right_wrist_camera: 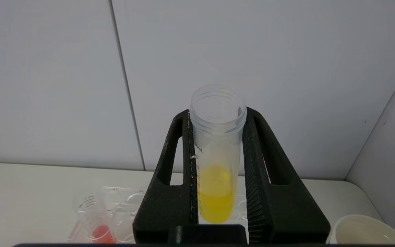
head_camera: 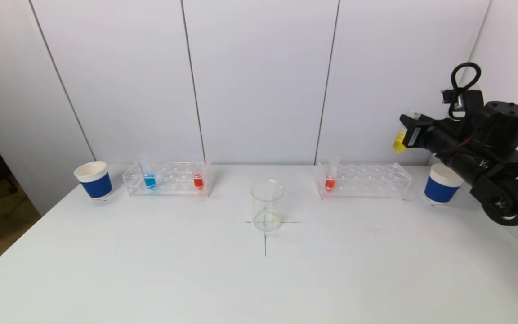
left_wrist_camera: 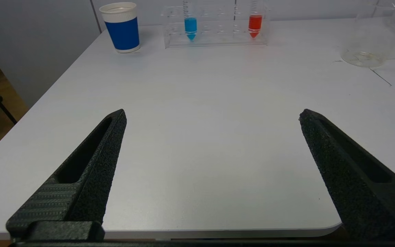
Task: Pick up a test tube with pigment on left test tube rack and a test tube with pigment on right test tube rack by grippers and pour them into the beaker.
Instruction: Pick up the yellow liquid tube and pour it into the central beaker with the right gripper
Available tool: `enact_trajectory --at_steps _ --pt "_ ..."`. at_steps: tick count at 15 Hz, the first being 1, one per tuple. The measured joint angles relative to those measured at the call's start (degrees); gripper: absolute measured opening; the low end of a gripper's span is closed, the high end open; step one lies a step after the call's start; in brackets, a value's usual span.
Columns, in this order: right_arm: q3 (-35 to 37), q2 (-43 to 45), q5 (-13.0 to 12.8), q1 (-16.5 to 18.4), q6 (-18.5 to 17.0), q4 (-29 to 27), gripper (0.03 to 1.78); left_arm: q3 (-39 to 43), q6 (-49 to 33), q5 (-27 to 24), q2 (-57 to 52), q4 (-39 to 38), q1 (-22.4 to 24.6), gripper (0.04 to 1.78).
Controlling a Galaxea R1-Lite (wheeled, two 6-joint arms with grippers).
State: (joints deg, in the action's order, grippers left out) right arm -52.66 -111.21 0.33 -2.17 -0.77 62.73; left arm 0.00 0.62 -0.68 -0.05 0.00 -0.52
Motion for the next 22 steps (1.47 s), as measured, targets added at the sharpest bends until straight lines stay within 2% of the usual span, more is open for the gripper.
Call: enact_trajectory --at_steps 6,11,14,17,22 --pt "-8.56 8.37 -0.15 -4.94 0.9 -15.58 0.45 0.0 0.0 0.0 0.0 0.0 0.0 1.76" --pt "-13.15 10.19 -0.11 -10.64 1.37 -18.49 0.45 0.0 -0.02 -0.02 0.0 0.0 0.0 1.76" --pt "-13.68 10.12 0.79 -14.31 4.07 -18.97 0.45 0.0 -0.02 0.0 0.0 0.0 0.0 1.76" --pt "-13.76 9.53 4.96 -17.25 8.79 -18.99 0.45 0.0 0.0 0.0 0.0 0.0 0.0 1.76" --pt "-13.85 7.35 11.61 -19.35 13.43 -18.64 0.45 0.0 0.0 0.0 0.0 0.0 0.0 1.76"
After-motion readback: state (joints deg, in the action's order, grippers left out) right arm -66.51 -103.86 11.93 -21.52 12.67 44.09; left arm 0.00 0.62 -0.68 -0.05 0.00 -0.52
